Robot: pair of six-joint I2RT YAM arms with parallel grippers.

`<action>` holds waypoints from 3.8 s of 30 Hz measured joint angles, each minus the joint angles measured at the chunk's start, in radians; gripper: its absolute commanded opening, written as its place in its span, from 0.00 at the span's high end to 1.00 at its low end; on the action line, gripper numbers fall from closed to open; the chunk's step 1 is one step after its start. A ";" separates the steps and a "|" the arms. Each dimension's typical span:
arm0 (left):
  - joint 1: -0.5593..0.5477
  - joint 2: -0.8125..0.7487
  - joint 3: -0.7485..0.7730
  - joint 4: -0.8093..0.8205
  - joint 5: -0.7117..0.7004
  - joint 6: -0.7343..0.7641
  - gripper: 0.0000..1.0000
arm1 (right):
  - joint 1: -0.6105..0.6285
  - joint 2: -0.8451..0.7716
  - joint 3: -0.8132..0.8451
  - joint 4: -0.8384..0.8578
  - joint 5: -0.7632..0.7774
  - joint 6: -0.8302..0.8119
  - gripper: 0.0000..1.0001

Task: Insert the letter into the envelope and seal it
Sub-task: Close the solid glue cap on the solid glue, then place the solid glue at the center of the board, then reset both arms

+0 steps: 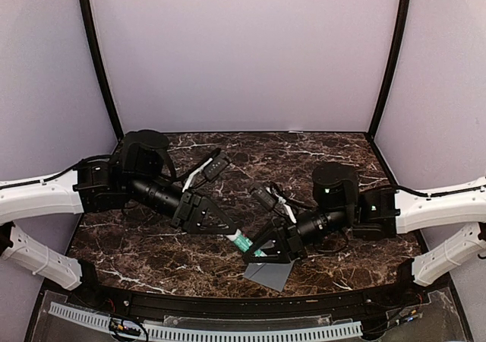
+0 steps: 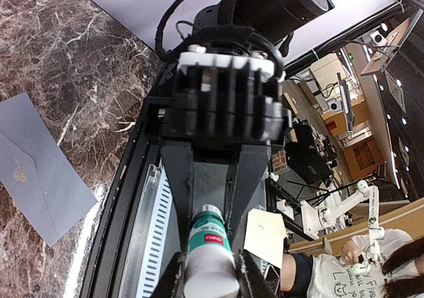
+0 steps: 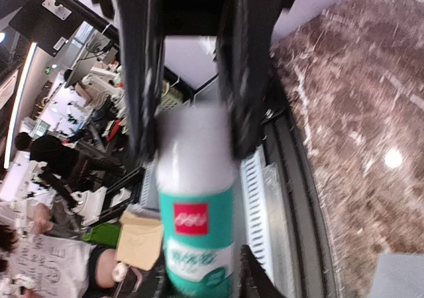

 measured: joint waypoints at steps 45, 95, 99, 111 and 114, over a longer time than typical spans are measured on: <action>0.521 0.244 -0.007 -0.379 -0.965 0.154 0.90 | -0.054 -0.282 -0.096 -0.074 0.796 0.059 0.17; 1.033 0.130 -0.165 0.019 -0.585 0.173 0.09 | -0.678 -0.093 -0.020 -0.251 0.574 -0.056 0.01; 1.221 0.087 -0.298 0.193 -0.539 0.119 0.09 | -0.943 -0.092 -0.076 -0.226 0.477 -0.098 0.01; 1.269 -0.151 -0.692 0.666 -0.746 0.169 0.09 | -1.185 -0.333 -0.380 0.095 0.584 -0.238 0.01; 1.268 -0.141 -0.779 0.832 -0.753 0.211 0.09 | -1.185 -0.410 -0.520 0.285 0.648 -0.282 0.01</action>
